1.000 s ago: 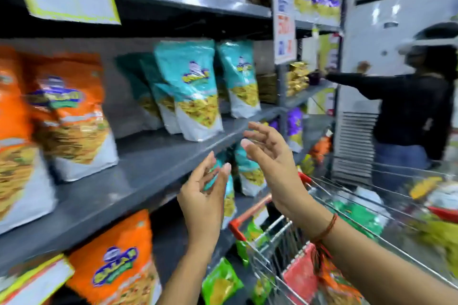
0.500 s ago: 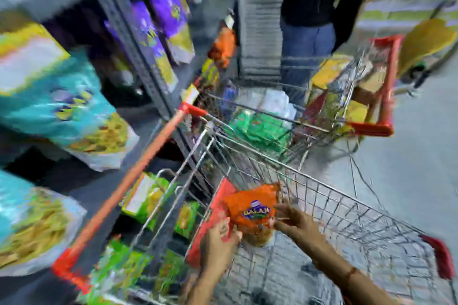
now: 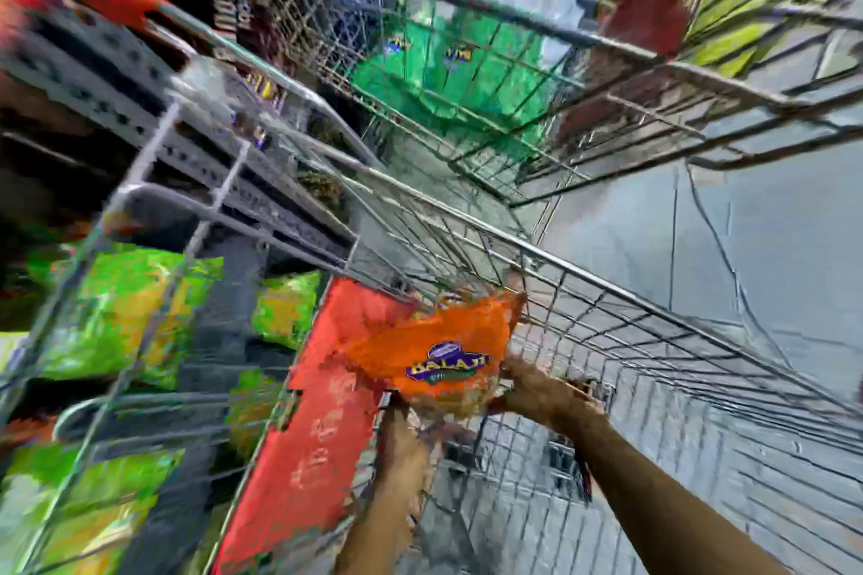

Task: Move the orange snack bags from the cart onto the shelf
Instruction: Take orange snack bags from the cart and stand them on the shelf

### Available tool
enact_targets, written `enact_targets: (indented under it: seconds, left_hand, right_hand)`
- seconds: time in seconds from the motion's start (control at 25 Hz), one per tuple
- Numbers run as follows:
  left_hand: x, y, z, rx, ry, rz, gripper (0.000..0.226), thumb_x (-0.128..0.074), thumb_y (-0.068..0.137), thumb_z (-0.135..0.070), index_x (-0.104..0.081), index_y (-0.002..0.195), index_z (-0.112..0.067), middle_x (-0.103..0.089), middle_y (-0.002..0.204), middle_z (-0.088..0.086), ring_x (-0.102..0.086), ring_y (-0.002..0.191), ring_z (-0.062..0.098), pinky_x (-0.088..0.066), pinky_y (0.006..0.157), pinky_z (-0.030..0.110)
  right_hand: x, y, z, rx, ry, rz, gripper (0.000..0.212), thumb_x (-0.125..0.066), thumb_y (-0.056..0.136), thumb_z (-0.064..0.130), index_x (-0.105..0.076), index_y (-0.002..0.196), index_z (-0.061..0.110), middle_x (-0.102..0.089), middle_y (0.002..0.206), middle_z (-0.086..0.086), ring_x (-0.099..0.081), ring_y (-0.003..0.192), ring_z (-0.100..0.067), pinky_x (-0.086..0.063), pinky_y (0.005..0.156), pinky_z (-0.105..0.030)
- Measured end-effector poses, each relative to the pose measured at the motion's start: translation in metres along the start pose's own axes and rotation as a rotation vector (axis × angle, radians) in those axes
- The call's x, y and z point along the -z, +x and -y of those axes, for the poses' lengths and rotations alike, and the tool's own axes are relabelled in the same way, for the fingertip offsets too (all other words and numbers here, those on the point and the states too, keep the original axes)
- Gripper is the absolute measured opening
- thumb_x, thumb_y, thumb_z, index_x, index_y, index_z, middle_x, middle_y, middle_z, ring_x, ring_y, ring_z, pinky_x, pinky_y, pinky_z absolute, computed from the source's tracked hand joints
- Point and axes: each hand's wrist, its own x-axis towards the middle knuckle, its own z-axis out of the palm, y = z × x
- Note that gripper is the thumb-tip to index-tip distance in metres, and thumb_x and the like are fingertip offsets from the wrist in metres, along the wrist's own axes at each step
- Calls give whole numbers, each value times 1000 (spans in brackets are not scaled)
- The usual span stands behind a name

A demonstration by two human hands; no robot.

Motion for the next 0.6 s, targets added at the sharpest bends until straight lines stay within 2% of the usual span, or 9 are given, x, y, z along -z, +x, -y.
enact_targets:
  seconds: [0.08,0.16,0.28,0.36,0.44,0.52,0.56,0.6]
  left_hand:
    - [0,5,2,-70,28,-33,52,-79,75,-23,-56,120,-10,-60,118,-3,-56,106,20,-43,76,24]
    - [5,5,-2,-125,-13,-37,48,-79,74,-22,-61,118,-10,-66,120,2,-58,111,21,-42,84,26]
    - [11,-13,-5,-178,4,10,49,-78,75,-24,-60,119,-13,-67,118,1,-59,110,18,-42,88,27]
    - [13,-23,-8,-219,-5,49,48,-76,77,-25,-57,120,-15,-66,112,-7,-61,100,6,-44,81,14]
    - [18,-39,-13,-259,-10,62,40,-74,79,-21,-55,115,-18,-63,100,-17,-55,87,-8,-39,63,-5]
    - [29,-63,-17,-314,-6,41,35,-73,80,-16,-56,110,-16,-64,99,-10,-58,85,1,-38,58,-6]
    - [38,-77,-18,-350,-1,26,32,-73,80,-14,-58,108,-14,-66,98,-6,-60,86,3,-39,59,-4]
    - [50,-94,-20,-402,-6,5,30,-74,79,-12,-60,106,-13,-67,93,-5,-62,83,-1,-40,60,-3]
  right_hand:
    - [-4,9,16,90,-101,148,64,-72,77,-6,-59,118,41,-61,128,2,-57,116,-12,-55,82,-23]
    - [-7,12,30,88,-108,155,61,-73,77,-2,-60,113,46,-61,126,7,-55,115,-5,-52,79,-17]
    - [-4,-8,21,128,-70,105,53,-71,79,-1,-63,117,36,-64,125,6,-55,118,-10,-51,90,-30]
    - [1,-25,24,151,-71,107,53,-73,79,1,-65,117,37,-67,122,10,-58,116,-10,-52,93,-36]
    - [4,-45,36,213,-101,61,50,-78,74,11,-67,111,43,-68,118,17,-60,113,-5,-51,92,-32]
    - [4,-76,50,304,-149,33,48,-81,68,22,-68,106,48,-69,118,17,-62,113,-5,-49,93,-29]
    - [1,-92,57,346,-149,26,46,-82,68,20,-69,104,46,-70,118,15,-63,112,-8,-49,94,-30]
    - [-4,-108,63,412,-141,26,46,-82,69,12,-71,101,43,-72,115,12,-65,110,-10,-49,94,-29]
